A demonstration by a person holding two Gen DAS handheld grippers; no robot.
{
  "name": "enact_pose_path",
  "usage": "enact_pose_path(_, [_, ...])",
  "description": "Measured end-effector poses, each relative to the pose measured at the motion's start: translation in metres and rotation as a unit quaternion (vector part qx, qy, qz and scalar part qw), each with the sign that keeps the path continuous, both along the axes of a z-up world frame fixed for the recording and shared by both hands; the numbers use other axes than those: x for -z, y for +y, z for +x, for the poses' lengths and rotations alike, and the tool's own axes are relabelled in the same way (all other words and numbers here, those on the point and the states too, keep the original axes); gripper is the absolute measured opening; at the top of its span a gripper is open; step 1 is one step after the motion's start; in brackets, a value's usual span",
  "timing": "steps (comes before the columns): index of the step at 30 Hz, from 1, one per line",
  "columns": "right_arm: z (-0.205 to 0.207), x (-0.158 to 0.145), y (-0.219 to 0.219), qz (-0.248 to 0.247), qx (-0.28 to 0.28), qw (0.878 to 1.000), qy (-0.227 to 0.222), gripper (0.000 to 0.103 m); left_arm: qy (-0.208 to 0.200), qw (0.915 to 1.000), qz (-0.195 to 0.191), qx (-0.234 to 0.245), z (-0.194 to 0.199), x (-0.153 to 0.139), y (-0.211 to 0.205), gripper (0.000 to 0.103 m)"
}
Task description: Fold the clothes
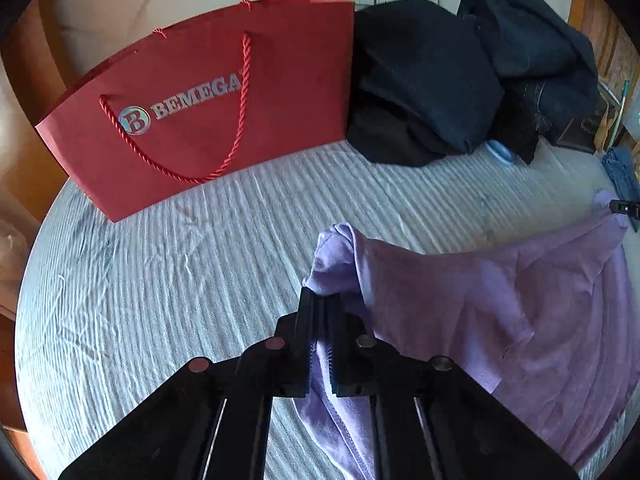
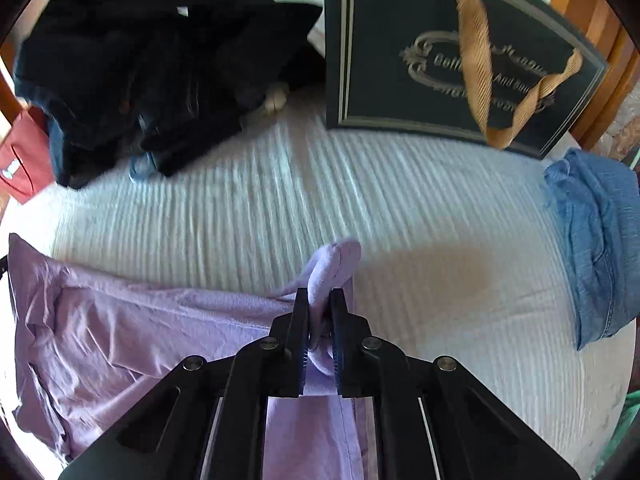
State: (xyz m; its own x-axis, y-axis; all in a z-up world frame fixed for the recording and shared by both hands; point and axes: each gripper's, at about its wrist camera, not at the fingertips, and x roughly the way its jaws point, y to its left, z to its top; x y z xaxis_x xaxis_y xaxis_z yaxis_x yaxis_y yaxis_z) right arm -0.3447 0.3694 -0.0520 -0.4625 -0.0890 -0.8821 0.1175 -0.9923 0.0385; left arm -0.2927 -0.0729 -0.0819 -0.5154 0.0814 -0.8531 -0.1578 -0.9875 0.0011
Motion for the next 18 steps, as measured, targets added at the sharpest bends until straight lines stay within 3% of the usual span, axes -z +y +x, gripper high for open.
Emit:
enact_pose_path(4, [0.005,-0.031,0.015,-0.026,0.013,0.999,0.044,0.009,0.022,0.9997,0.007,-0.011,-0.002,-0.019,-0.007,0.004])
enact_pose_path(7, [0.012,-0.035,0.023,-0.066,0.013,0.997,0.037,0.011,-0.021,0.9995,0.022,-0.014,-0.007,-0.013,-0.013,0.013])
enact_pose_path(8, [0.016,-0.034,0.024,-0.071,0.012,0.997,0.032,0.016,-0.034,0.9990,0.022,-0.018,-0.007,-0.012,-0.014,0.022])
enact_pose_path(10, [0.023,-0.027,0.022,-0.063,0.010,0.998,0.021,0.053,-0.043,0.9984,0.026,-0.026,0.001,-0.014,-0.019,0.031])
enact_pose_path(11, [0.026,-0.023,0.021,-0.059,0.008,0.998,0.017,0.056,-0.042,0.9983,0.031,-0.026,0.006,-0.017,-0.021,0.034])
enact_pose_path(12, [0.029,-0.020,0.022,-0.054,0.008,0.998,0.014,0.056,-0.037,0.9984,0.031,-0.028,0.010,-0.021,-0.021,0.036])
enact_pose_path(14, [0.034,-0.015,0.024,-0.047,0.007,0.999,0.008,0.056,-0.025,0.9987,0.033,-0.029,0.017,-0.030,-0.019,0.050])
enact_pose_path(18, [0.033,-0.008,0.025,-0.053,0.004,0.999,0.000,0.056,-0.029,0.9988,0.037,0.013,0.028,-0.028,0.009,0.052])
